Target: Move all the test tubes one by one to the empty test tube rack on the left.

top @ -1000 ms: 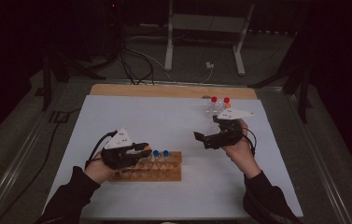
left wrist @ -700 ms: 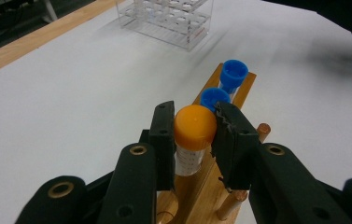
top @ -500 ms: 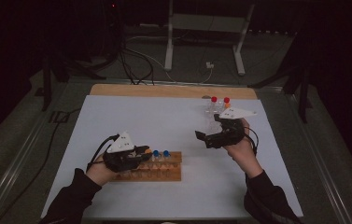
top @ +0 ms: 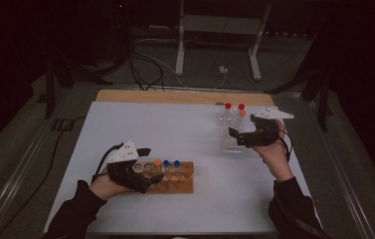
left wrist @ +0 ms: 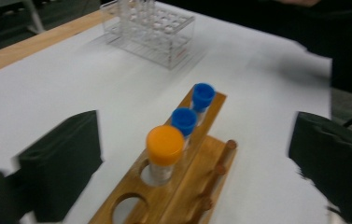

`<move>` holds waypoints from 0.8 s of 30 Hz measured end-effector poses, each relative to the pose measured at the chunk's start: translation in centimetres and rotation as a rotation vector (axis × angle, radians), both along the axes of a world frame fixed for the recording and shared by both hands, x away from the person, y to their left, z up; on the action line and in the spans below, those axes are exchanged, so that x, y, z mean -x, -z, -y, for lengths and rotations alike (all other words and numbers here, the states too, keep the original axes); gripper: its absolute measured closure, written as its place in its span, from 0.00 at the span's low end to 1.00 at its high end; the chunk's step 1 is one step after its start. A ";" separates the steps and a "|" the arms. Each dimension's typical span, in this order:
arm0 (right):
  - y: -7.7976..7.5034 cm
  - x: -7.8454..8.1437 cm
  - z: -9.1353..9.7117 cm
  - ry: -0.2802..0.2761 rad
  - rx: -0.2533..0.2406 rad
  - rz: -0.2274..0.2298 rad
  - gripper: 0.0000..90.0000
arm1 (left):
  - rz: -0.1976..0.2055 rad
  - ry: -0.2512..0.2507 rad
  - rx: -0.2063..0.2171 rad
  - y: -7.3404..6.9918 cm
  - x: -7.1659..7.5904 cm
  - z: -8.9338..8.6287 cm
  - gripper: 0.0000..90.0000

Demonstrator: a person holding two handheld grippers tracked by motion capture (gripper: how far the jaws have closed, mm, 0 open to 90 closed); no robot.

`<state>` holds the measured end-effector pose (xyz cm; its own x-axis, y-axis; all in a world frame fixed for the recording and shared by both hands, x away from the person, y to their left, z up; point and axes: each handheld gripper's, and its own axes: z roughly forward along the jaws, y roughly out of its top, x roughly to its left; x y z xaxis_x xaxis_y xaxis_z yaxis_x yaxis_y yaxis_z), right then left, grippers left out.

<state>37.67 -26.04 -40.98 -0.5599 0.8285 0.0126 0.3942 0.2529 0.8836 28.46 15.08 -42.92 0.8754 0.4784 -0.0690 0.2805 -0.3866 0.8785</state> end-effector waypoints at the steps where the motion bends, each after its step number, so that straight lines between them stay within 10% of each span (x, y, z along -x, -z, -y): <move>1: 0.4 -0.3 0.3 0.021 0.007 -0.005 0.06 | -0.002 0.002 0.004 0.0 0.0 0.0 0.03; 11: 4.6 -4.0 1.9 0.171 0.033 -0.069 0.34 | -0.003 -0.005 0.027 0.0 -0.2 -0.5 0.02; 24: 5.8 -6.5 1.7 0.209 0.040 -0.094 0.68 | -0.012 -0.010 0.034 0.0 -0.3 -0.9 0.02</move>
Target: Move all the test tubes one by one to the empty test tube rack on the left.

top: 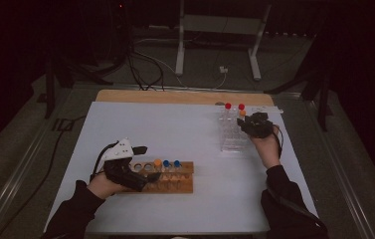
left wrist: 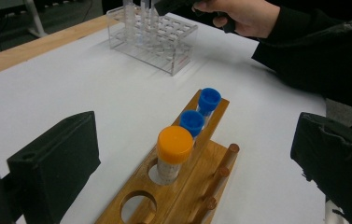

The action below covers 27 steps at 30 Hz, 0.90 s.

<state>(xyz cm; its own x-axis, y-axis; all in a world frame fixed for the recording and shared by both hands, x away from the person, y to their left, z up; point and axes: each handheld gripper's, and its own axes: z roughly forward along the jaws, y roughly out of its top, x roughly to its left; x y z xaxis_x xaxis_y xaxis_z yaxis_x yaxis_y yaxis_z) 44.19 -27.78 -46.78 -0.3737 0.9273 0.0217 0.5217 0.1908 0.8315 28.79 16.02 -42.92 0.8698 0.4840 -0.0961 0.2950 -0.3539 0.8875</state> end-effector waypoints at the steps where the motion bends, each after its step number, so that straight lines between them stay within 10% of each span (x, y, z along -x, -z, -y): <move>1: 0.0 -0.1 -0.1 0.002 0.009 0.000 0.70 | 0.001 -0.003 0.002 0.0 0.0 0.0 0.02; 27: -1.9 0.3 -0.2 0.008 0.022 0.038 0.83 | -0.004 -0.010 0.013 -0.2 -0.1 -0.2 0.02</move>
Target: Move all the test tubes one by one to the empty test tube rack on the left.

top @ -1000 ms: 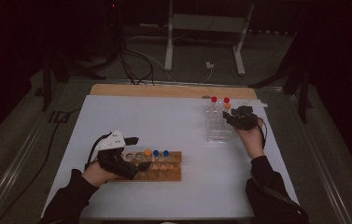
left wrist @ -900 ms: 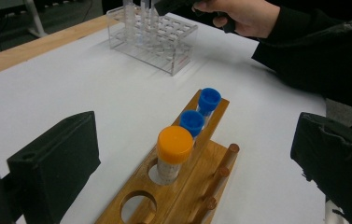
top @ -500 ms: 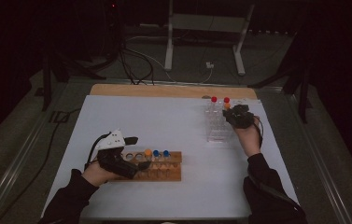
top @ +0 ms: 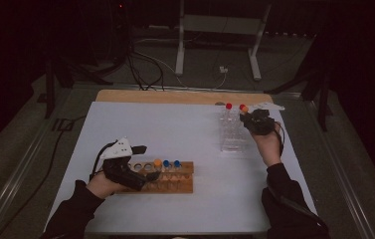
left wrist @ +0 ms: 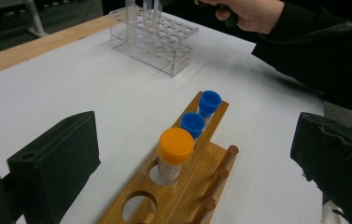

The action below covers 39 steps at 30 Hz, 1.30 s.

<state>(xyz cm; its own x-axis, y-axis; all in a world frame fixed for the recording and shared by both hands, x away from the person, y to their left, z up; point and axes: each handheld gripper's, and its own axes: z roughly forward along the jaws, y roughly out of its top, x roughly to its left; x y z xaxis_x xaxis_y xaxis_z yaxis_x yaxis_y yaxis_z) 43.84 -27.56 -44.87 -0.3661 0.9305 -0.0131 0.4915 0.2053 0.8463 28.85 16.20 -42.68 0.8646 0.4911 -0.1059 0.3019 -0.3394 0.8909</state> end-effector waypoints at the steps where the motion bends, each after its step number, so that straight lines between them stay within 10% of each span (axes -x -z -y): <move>1: -0.3 0.1 0.1 0.000 -0.002 0.005 0.83 | -0.003 0.002 0.002 0.0 0.0 0.0 0.02; 17: -4.4 2.4 -1.2 -0.081 -0.004 0.095 0.83 | -0.007 0.029 0.007 -0.9 -0.2 0.2 0.02; 39: -3.3 6.7 -7.0 -0.345 0.026 0.049 0.83 | -0.008 0.112 -0.022 -2.9 -1.2 2.9 0.02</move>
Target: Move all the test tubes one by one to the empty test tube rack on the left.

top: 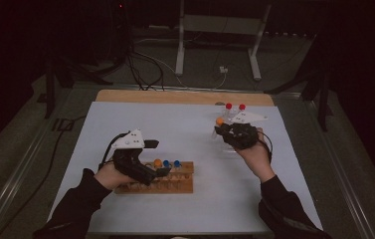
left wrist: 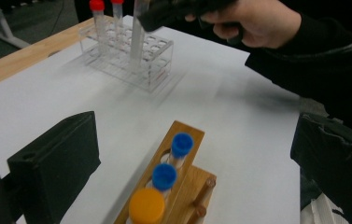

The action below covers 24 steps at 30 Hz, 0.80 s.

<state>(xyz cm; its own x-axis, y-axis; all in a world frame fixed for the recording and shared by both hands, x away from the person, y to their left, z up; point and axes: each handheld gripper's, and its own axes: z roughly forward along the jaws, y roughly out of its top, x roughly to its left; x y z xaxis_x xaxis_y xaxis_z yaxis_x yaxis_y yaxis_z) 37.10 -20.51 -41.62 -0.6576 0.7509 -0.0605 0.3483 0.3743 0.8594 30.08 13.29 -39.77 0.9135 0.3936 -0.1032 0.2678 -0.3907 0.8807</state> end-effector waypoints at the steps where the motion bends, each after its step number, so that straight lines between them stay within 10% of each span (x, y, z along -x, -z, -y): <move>1: 0.1 0.2 -0.1 -0.009 0.000 -0.003 0.83 | 0.001 0.003 -0.001 -0.1 -0.1 0.2 0.02; 24: -0.5 2.0 -3.1 -0.141 0.027 0.013 0.83 | 0.036 0.032 -0.022 -2.6 -3.4 6.0 0.06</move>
